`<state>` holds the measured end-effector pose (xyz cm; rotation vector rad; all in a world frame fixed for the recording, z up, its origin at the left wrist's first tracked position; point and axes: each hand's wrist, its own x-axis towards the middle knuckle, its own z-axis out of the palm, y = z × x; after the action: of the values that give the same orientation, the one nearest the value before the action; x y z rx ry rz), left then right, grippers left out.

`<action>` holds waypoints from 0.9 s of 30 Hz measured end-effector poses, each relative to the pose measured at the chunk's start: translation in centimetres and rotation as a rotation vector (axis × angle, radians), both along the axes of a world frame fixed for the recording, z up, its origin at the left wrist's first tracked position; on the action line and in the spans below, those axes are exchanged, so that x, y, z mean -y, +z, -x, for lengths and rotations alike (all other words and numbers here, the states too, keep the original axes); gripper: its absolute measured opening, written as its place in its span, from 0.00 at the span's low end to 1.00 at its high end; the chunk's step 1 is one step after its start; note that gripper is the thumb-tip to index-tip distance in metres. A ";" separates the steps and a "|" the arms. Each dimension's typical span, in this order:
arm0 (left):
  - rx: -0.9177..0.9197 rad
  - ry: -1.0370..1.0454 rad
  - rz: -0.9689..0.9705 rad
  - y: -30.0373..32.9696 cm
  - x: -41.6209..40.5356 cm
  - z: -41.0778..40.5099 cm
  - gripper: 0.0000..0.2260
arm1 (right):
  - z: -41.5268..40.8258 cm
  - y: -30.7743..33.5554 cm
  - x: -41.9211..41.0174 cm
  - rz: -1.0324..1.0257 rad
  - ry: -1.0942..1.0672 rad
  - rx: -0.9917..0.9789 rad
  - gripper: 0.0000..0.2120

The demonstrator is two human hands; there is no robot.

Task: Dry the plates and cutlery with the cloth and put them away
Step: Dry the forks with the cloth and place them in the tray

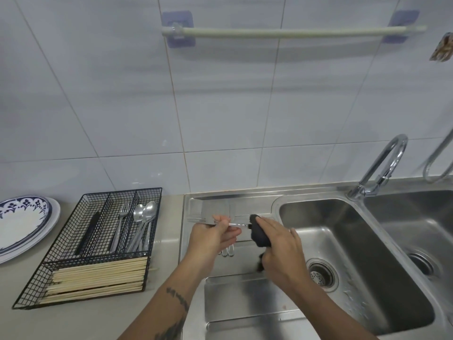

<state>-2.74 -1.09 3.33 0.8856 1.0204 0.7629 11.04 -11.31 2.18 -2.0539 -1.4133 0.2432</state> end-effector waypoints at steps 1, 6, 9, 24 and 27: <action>0.005 -0.003 -0.019 -0.3 0.0 0.3 0.06 | -0.4 0.0 0.1 -0.025 -0.015 -0.042 0.36; -0.061 -0.012 -0.079 -1.3 -0.1 0.8 0.05 | -0.1 0.6 -0.3 -0.186 -0.066 -0.115 0.34; -0.066 0.009 -0.049 -1.5 0.2 0.2 0.07 | 1.4 1.3 -0.5 -0.195 0.030 -0.005 0.33; 0.023 0.189 0.090 -1.5 0.3 -0.4 0.11 | 2.1 -0.3 -0.5 0.004 0.158 0.262 0.39; 0.010 0.214 0.081 -1.8 0.0 0.9 0.10 | 0.5 -0.6 -0.1 0.115 0.089 0.236 0.38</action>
<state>-3.63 -1.09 1.50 0.7088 1.1413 0.8979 10.56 -11.24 1.59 -2.1716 -1.6701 0.1243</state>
